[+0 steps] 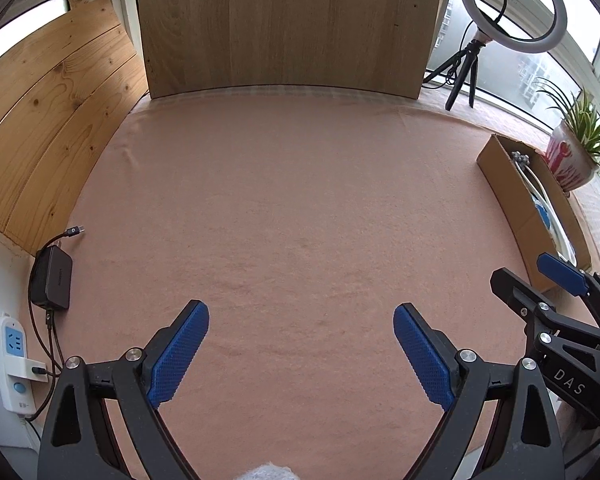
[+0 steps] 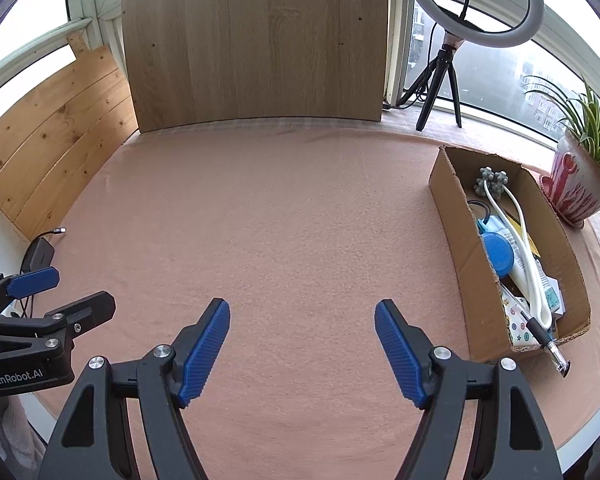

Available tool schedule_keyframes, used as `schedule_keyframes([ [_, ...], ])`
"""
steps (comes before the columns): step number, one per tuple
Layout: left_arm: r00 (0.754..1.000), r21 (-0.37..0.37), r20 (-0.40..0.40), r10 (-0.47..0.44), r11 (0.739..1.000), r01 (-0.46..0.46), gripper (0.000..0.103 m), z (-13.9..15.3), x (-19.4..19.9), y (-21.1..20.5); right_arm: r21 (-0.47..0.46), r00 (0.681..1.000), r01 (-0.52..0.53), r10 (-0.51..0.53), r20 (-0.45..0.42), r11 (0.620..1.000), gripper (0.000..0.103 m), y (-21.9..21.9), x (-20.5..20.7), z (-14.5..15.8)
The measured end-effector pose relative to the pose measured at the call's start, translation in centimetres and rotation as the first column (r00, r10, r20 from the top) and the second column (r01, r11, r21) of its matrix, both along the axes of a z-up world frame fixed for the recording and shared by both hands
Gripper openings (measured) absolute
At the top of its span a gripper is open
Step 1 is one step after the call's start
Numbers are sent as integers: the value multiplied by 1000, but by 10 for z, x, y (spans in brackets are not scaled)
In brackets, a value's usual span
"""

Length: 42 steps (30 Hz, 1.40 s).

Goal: Organize objects

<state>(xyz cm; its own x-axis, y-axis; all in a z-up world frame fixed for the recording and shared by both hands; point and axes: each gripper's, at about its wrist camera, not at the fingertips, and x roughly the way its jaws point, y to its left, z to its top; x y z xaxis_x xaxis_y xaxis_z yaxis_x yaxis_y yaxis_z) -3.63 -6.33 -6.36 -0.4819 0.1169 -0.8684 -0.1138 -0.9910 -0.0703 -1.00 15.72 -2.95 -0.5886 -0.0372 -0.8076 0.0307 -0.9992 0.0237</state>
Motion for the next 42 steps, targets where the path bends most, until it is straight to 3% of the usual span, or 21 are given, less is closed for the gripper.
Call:
schedule_keyframes([
  [11,1000,3,0,-30,1000,30,96,-1,-8,5,-17,999,38,-37,22,999,72,6,-1,-5],
  [42,1000,-2,24,0,1000,0,96,-12,-16,5,-12,998,43,-43,45,999,72,14,-10,-11],
])
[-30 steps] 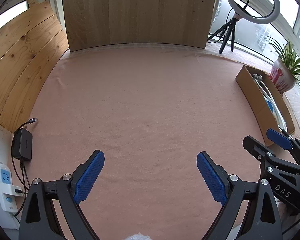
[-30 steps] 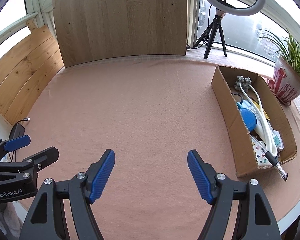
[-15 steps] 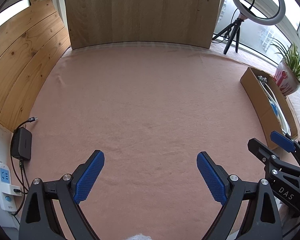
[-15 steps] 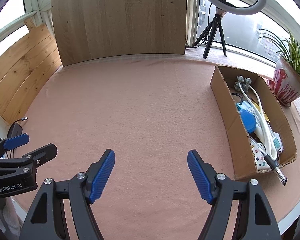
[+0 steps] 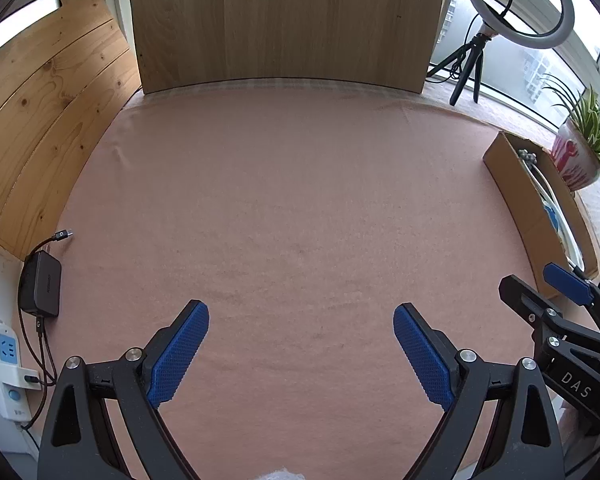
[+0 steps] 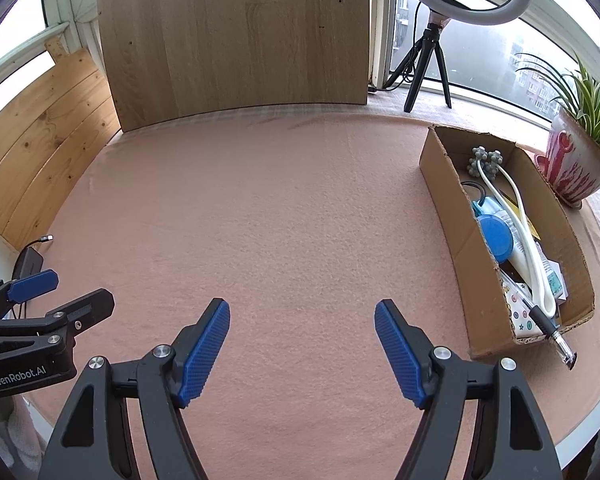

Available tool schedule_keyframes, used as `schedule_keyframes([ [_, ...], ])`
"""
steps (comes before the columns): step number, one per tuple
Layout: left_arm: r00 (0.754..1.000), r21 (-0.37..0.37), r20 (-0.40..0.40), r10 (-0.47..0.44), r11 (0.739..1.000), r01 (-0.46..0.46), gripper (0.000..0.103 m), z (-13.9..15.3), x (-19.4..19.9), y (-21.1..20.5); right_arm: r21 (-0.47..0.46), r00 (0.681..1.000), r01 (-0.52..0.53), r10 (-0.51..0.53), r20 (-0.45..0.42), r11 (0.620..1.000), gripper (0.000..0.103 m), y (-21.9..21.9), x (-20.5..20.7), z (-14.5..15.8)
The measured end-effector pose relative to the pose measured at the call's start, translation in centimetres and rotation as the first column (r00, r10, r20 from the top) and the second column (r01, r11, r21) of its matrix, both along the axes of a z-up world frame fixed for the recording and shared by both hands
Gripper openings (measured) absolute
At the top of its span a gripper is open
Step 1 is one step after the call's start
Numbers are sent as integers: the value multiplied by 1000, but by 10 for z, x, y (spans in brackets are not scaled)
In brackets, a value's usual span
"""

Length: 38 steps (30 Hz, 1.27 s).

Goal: Organize objects

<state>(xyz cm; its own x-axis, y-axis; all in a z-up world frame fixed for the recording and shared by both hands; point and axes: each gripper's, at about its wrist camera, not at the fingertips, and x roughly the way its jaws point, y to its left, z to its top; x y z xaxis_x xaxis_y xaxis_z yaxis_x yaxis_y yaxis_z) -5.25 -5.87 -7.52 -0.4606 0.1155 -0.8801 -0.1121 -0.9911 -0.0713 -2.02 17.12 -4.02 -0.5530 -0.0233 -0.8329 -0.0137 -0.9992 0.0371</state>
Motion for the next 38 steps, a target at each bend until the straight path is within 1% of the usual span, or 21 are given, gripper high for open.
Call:
schedule_keyframes([
  [25,1000,-7,24,6,1000,-6,96,-11,-5,-6,-9,1000,3,-3,20,1000,72,0,-5,-6],
  [30,999,-6,29,18,1000,-18,96,-18,-9,-7,-10,1000,4,-4,31,1000,72,0,-6,-11],
  [33,999,4,32,19,1000,-19,99,-22,-12,-8,-7,999,4,-4,39,1000,72,-1,-8,-16],
  [38,998,2,52,32,999,-32,100,-37,-17,-9,7,998,8,-8,64,1000,72,-2,-14,-31],
])
